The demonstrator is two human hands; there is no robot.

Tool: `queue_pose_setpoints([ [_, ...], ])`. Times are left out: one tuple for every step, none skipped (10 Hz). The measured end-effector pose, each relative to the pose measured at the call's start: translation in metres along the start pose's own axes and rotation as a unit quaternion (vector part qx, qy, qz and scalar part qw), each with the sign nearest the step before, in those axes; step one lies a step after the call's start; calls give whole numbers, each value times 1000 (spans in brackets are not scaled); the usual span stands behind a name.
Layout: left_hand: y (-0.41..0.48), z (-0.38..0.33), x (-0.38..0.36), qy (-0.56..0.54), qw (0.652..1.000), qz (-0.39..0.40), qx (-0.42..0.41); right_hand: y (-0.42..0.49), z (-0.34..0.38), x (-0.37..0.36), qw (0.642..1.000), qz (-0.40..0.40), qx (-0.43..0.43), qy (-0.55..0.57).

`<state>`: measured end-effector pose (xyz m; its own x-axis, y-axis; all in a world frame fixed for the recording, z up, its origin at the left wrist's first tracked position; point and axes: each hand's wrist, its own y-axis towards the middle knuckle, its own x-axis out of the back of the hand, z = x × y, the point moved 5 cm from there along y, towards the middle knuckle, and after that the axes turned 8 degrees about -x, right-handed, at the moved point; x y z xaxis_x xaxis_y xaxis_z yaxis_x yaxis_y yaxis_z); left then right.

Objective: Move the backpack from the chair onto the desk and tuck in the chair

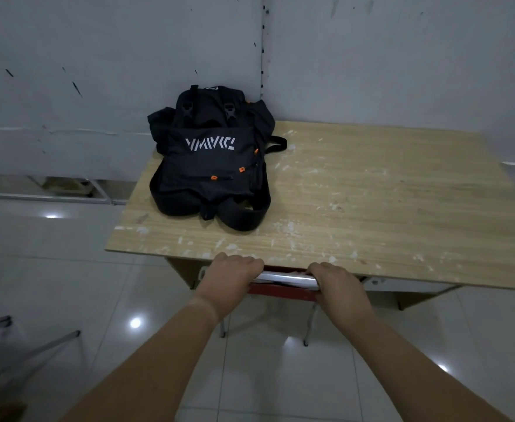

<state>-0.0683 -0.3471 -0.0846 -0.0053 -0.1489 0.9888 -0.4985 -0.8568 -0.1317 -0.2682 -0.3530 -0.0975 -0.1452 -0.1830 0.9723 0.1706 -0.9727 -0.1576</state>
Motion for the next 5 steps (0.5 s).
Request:
queue_pose_setpoints([
  [-1,-8,6,0,997,35,66,-5,4,7,999,22,-34,-17],
  [-13,-21,10,-15,989,99,112,-20,9,16,995,70,-76,-12],
  [-39,-30,24,-56,982,112,141,-47,10,30,987,121,-101,19],
  [-67,-38,45,-76,982,73,160,-73,6,52,986,128,-103,24],
  [-87,-43,66,-84,983,22,163,-94,-4,71,987,119,-108,15],
])
